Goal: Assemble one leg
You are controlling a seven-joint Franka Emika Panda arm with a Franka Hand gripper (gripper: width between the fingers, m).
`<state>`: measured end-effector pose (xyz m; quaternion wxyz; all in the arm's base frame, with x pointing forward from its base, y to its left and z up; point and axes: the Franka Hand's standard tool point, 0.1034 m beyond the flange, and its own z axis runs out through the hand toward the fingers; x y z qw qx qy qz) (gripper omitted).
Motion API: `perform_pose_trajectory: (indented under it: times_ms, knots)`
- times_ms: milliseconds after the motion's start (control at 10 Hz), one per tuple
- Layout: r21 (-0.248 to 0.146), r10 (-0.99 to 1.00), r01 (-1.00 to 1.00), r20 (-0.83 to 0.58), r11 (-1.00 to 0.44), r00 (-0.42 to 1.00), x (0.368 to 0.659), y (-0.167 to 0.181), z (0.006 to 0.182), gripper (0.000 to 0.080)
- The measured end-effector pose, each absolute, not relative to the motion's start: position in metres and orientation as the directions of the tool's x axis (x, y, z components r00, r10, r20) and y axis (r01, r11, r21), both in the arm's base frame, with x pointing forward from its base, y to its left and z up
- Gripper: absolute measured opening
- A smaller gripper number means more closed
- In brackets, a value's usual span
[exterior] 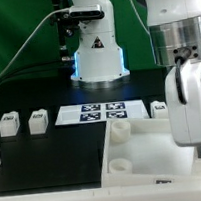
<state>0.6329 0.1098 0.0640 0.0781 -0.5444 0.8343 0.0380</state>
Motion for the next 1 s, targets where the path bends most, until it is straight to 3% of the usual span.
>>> perform_pose_trajectory:
  times_ms: [100, 300, 400, 500, 800, 1000]
  knots:
    - [-0.02, -0.905, -0.916, -0.17, 0.4, -0.391, 0.632, 0.11, 0.063, 0.0294]
    - [-0.022, -0.905, -0.917, -0.17, 0.398, -0.389, 0.632, 0.111, 0.062, 0.056]
    - [-0.039, -0.912, -0.922, -0.17, 0.386, -0.374, 0.63, 0.115, 0.062, 0.056]
    - [-0.039, -0.918, -0.929, -0.17, 0.369, -0.358, 0.625, 0.12, 0.063, 0.0631]
    - [-0.051, -0.924, -0.939, -0.203, 0.34, -0.323, 0.634, 0.132, 0.096, 0.0649]
    - [-0.048, -0.925, -0.939, -0.196, 0.34, -0.325, 0.632, 0.131, 0.089, 0.0649]
